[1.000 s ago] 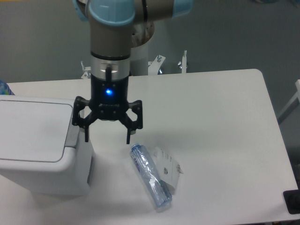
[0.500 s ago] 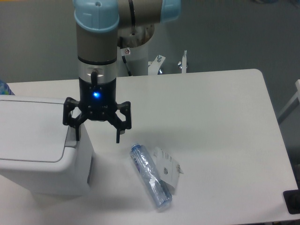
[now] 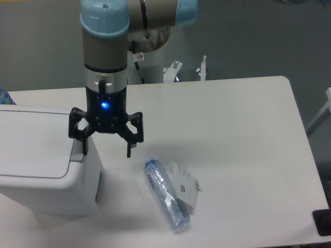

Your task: Open the trash can

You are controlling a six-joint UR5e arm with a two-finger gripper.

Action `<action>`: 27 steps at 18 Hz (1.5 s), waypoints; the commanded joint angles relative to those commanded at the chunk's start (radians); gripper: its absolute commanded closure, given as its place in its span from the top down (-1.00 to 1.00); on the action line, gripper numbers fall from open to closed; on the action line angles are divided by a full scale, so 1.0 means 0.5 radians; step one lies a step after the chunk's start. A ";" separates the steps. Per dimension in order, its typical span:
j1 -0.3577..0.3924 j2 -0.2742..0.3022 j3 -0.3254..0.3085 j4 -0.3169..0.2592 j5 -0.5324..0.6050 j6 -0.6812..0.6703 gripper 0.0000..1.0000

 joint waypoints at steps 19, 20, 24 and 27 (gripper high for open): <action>-0.018 0.009 -0.015 0.003 0.003 -0.018 1.00; -0.018 0.009 -0.018 0.006 0.003 -0.015 1.00; -0.018 0.009 -0.025 0.006 0.003 -0.015 1.00; -0.018 0.009 -0.025 0.006 0.003 -0.015 1.00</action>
